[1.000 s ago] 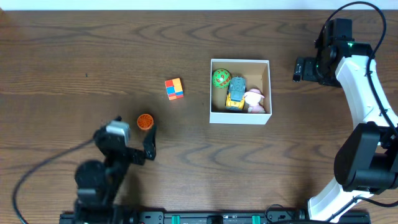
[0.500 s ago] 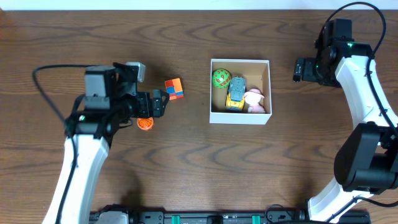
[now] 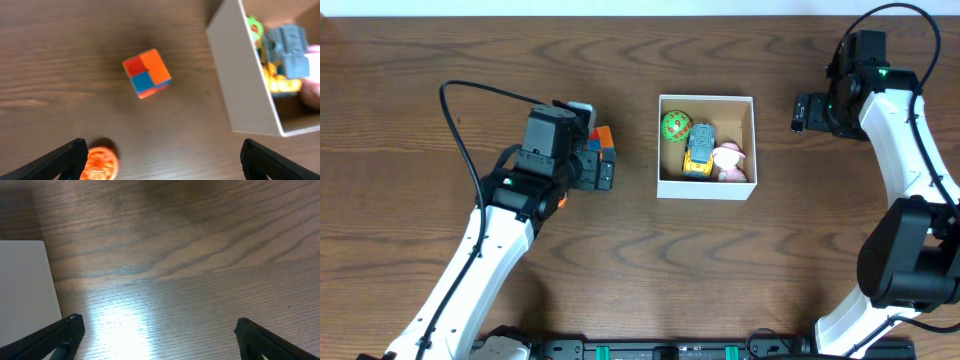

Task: Pack container
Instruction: 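Move left gripper forward over the Rubik's cube, then lower left gripper and grasp the Rubik's cube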

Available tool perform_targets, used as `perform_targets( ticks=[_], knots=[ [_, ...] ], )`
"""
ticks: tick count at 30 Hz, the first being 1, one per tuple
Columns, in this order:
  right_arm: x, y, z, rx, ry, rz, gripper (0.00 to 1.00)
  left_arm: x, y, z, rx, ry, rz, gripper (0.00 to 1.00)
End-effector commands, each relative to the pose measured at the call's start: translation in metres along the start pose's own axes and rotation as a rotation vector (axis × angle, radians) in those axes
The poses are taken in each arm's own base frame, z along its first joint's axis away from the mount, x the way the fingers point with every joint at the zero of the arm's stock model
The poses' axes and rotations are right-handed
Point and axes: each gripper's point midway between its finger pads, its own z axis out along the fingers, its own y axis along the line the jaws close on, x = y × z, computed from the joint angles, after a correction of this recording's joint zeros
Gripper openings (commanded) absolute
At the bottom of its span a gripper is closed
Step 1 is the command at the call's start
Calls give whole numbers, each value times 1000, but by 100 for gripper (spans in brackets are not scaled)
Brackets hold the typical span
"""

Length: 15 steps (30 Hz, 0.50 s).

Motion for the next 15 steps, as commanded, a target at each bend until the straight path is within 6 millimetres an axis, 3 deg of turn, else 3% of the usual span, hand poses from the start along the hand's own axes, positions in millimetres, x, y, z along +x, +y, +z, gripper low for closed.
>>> perform_targets(
  ticks=[1, 6, 11, 13, 15],
  knots=[
    [-1, 1, -5, 4, -13, -14, 99, -32, 18, -12, -101, -55, -39, 98],
    [-1, 1, -5, 4, -13, -14, 99, -46, 13, -14, -91, 24, -42, 98],
    [-1, 0, -5, 4, -13, -14, 99, -35, -5, -4, 12, 62, -40, 98],
    [-1, 1, -5, 4, -13, -14, 99, -40, -3, -4, -2, 48, -43, 98],
    [-1, 1, -5, 4, -13, -14, 99, -45, 11, -8, -75, 42, -151, 98]
  ],
)
